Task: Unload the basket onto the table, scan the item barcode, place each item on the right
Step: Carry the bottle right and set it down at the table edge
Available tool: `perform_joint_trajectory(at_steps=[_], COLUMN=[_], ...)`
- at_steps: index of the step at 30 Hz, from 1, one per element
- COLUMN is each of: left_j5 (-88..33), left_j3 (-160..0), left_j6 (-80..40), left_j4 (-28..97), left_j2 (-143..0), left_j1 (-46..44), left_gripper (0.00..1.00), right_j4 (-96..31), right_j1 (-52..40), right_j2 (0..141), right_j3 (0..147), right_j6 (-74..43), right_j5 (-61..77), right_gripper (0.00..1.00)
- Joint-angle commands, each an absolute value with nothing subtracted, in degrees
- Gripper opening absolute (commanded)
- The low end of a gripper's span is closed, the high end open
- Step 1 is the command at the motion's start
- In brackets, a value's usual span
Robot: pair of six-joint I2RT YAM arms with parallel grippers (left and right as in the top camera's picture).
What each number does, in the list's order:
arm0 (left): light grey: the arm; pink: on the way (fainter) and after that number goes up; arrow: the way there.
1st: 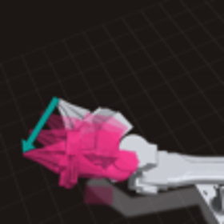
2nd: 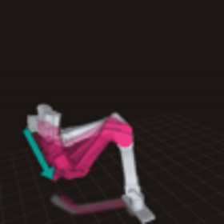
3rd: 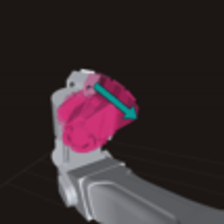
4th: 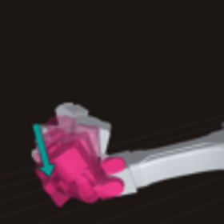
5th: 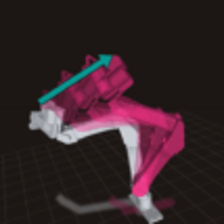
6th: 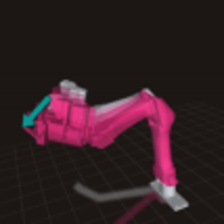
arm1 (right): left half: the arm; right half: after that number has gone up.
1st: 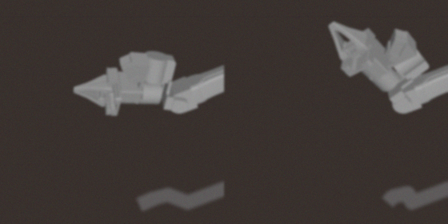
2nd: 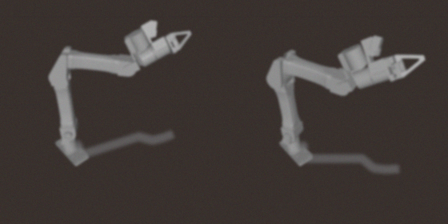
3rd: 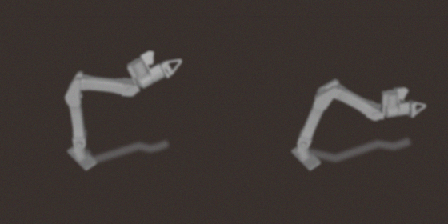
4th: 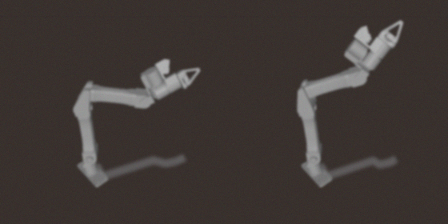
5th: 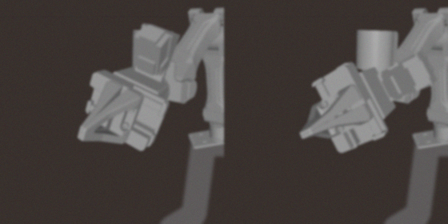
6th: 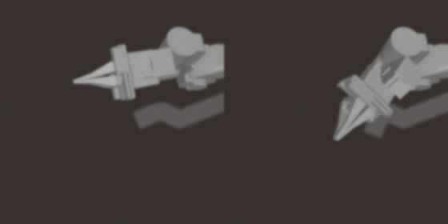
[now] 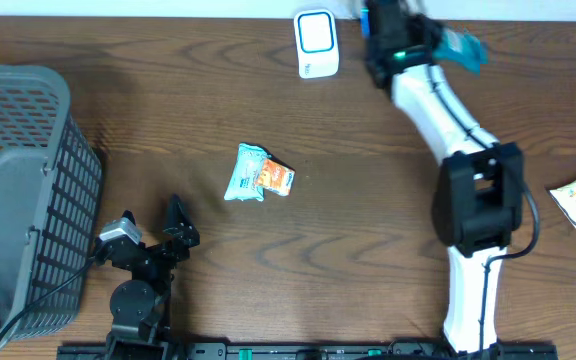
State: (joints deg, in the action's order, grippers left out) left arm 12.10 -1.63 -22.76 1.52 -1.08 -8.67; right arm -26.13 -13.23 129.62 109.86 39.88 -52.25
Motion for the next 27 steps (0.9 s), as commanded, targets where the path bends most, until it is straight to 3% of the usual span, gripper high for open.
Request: perform_joint_trajectory(at_steps=[1, 13, 20, 27], left_j5=[12.43, 12.43, 12.43, 12.43], left_j3=[-0.47, -0.47, -0.47, -0.47], left_j6=[-23.22, -23.24, -23.24, -23.22], left_j4=[3.44, 3.44, 3.44, 3.44], left_j2=[-1.04, -1.04, -1.04, -1.04], left_j1=[-8.43, -8.43, -8.43, -8.43], left_gripper=[0.98, 0.98, 0.98, 0.98], right_j4=[-30.02, -40.36, -44.88, -46.76], right_j1=[-8.93, 6.79, 14.17, 17.98], right_j2=[128.57, 128.57, 128.57, 128.57], right_j3=[110.52, 110.45, 110.43, 110.43], right_j6=[28.16, 17.82, 14.11, 8.82], right_j5=[-50.54, -42.15, -36.10, -34.79], right_gripper=[0.11, 0.14, 0.30, 0.54])
